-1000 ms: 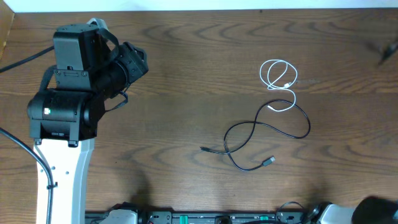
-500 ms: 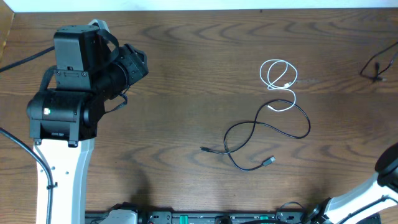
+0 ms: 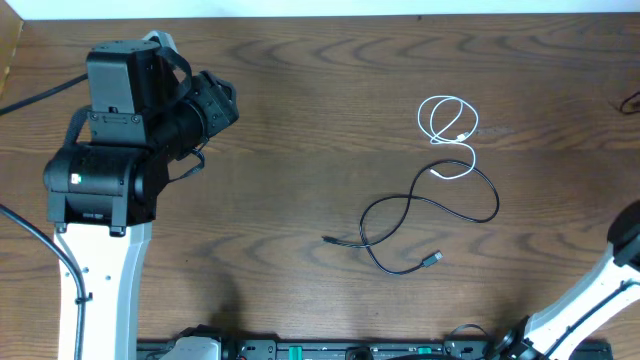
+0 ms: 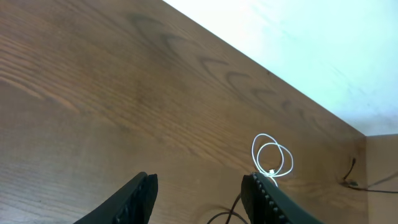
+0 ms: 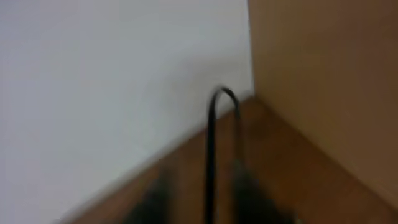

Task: Untangle cables

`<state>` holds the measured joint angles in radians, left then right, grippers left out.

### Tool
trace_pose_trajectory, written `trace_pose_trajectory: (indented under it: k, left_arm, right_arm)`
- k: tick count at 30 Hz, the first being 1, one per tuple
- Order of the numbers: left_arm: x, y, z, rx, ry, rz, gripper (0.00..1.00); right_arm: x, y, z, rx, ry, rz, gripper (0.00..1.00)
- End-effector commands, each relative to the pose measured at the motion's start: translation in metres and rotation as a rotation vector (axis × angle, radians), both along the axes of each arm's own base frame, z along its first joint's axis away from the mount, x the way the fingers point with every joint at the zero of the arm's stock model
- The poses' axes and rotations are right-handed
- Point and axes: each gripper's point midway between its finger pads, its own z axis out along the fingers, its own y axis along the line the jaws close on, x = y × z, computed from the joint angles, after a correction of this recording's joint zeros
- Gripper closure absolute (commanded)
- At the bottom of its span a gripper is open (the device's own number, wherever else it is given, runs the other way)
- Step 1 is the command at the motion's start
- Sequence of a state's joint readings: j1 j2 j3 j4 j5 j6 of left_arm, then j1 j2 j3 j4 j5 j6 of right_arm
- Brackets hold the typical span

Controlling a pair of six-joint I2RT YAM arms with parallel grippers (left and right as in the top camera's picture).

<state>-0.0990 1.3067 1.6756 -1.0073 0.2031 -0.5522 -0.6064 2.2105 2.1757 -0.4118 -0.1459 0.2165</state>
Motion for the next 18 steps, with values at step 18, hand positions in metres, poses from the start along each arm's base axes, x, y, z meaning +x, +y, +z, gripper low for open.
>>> trace_pose_trajectory:
  k: [18]
  left_arm:
    - [0.004, -0.004, -0.024, 0.035, 0.077, -0.06, 0.51]
  right_arm:
    - [-0.02, 0.094, 0.053, 0.058, 0.066, 0.097, 0.01]
